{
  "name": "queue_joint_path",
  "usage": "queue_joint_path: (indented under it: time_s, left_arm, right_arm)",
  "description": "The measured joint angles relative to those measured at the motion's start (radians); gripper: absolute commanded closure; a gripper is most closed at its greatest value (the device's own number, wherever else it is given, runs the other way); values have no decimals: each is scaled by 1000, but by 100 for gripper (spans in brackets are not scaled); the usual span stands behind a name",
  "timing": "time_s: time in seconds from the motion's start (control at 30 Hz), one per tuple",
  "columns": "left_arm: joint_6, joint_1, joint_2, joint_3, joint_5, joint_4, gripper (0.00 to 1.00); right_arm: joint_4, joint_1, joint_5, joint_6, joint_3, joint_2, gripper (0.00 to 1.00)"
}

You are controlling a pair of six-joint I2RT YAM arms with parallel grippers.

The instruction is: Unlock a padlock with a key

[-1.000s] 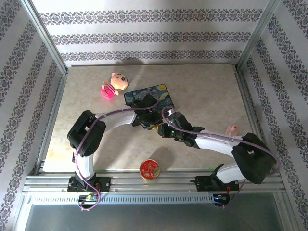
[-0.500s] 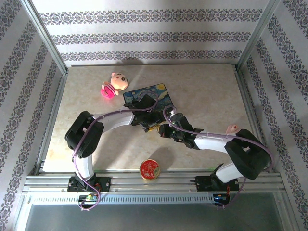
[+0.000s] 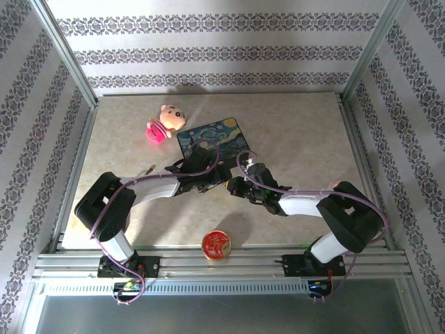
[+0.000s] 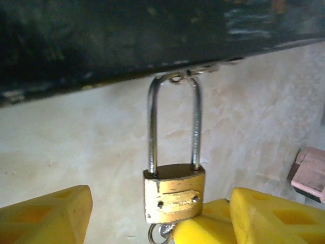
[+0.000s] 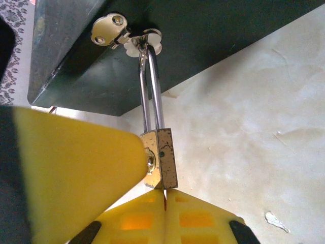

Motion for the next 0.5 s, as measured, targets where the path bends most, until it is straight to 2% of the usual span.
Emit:
queue_joint_path:
  time_s: [0.23,0.5]
  left_arm:
    - [64,0,-8,-21,-49,103,35]
    - [75,0,29,-21,-56,143,38]
  right_arm:
    - [57,-8,-13,37,0,25,100]
    - [76,-8,-22,48,0,25,100]
